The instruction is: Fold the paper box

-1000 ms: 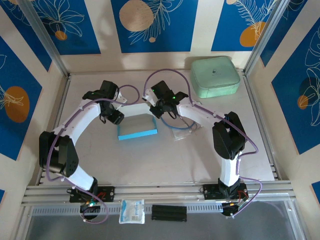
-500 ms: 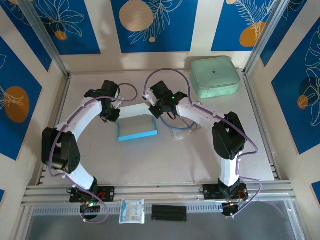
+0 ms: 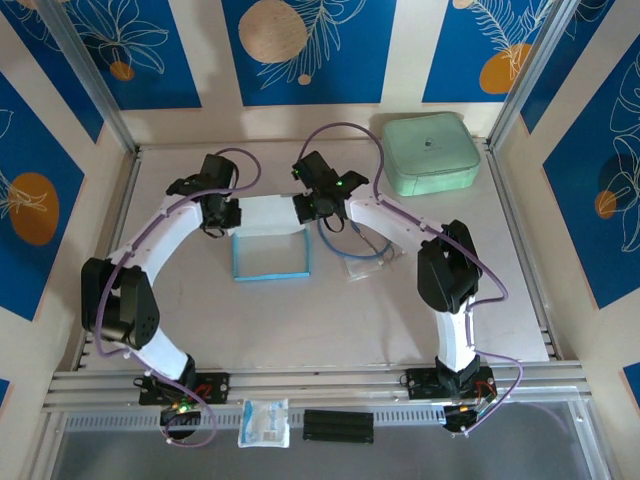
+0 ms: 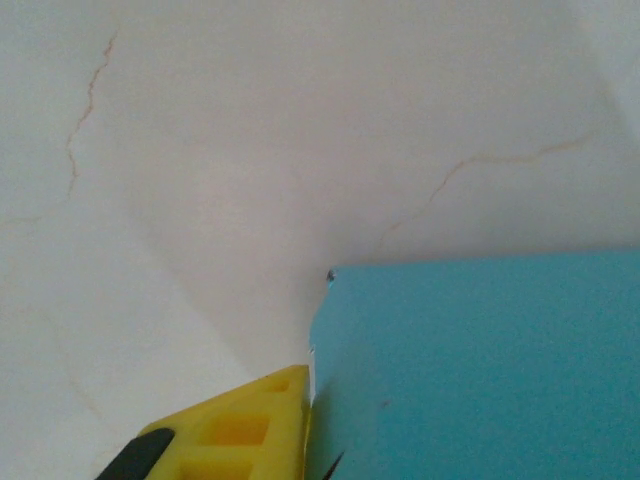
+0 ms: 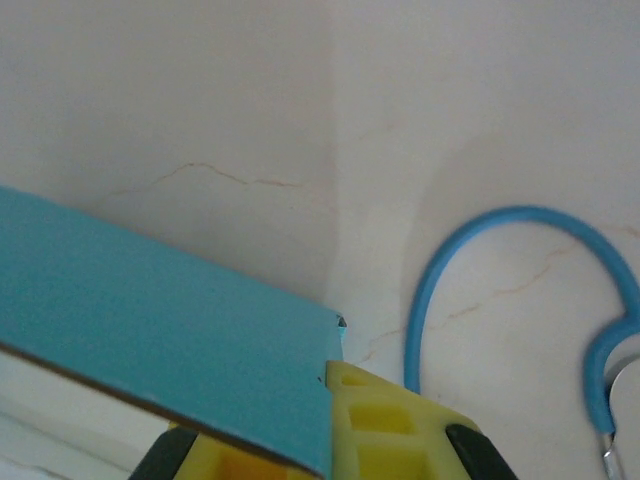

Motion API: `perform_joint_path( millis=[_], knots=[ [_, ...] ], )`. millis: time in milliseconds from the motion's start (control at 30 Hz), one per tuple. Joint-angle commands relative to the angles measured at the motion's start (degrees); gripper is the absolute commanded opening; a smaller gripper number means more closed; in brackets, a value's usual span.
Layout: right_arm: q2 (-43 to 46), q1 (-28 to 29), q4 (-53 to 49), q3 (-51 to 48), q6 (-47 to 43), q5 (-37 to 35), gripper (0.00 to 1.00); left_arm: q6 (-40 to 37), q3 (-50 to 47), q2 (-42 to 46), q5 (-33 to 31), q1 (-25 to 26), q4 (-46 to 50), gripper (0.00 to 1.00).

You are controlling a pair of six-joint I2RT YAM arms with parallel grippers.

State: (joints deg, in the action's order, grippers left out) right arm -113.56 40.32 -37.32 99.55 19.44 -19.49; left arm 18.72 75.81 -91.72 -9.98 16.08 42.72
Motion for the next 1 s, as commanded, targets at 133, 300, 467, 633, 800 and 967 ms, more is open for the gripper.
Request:
perform_joint_path(
  millis=[133, 300, 467, 633, 800, 967],
  knots=[
    [-1.0, -0.7, -0.6, 1.6, 15.2, 1.6, 0.0, 11.5, -6.3, 4.1, 4.1, -0.4, -7.8, 0.2],
    [-1.4, -1.3, -1.6, 4.7, 18.1, -0.8, 0.0, 13.8, -6.4, 3.9, 4.4, -0.5, -10.0, 0.2],
    [-1.7, 1.5, 4.2, 4.1, -3.1, -3.4, 0.0, 5.5, -4.4, 3.5, 7.5, -0.5, -10.9, 0.23],
    [-0.3, 0.8, 1.0, 1.6, -21.4, 3.5, 0.0, -10.2, -1.3, 7.8, 9.6, -2.0, -5.2, 0.33],
    [9.3, -2.3, 0.4, -6.1, -36.1, 10.5, 0.0, -21.4, -0.8, 15.4, 16.1, -2.8, -1.5, 0.39],
    [16.0, -7.6, -7.7, -9.3, -55.1, 24.5, 0.0, -33.3, 1.2, 18.6, 26.0, -2.8, 4.2, 0.46]
  ],
)
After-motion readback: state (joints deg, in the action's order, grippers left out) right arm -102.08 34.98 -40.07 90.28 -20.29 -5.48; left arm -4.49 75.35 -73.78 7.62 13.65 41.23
